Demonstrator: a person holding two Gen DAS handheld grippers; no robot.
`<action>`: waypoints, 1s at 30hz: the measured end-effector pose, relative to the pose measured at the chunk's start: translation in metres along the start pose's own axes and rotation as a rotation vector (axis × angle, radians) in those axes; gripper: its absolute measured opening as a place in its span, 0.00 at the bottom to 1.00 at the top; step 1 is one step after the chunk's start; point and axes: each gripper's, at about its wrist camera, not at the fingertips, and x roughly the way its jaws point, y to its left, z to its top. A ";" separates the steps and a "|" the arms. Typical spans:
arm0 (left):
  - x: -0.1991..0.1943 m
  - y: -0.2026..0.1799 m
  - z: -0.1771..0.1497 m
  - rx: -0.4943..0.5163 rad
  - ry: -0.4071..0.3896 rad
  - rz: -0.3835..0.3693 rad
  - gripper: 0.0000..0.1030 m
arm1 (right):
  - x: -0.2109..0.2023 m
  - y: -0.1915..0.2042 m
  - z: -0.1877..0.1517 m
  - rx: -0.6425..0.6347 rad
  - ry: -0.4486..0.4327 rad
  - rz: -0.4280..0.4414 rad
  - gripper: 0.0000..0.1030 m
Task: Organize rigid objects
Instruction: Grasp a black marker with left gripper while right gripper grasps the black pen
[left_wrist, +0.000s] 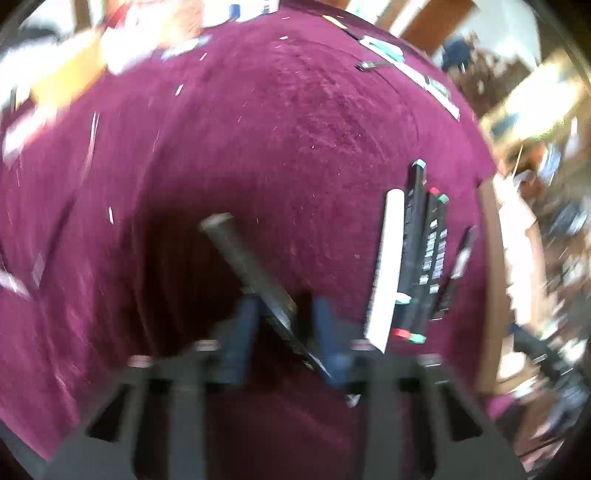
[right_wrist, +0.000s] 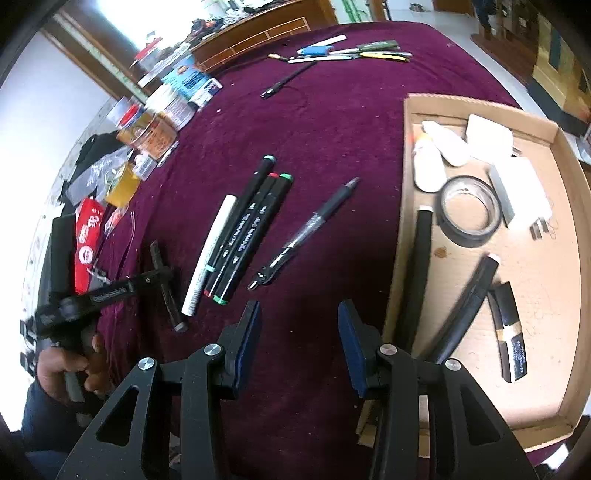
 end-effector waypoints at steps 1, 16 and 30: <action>0.001 -0.001 0.001 0.030 -0.004 0.009 0.17 | 0.000 -0.002 0.001 0.008 -0.001 0.001 0.37; 0.002 -0.026 -0.015 0.278 -0.053 0.067 0.15 | 0.067 0.004 0.049 0.146 0.132 -0.012 0.37; 0.001 -0.026 -0.021 0.311 -0.087 0.076 0.16 | 0.070 0.013 0.035 0.022 0.108 -0.149 0.10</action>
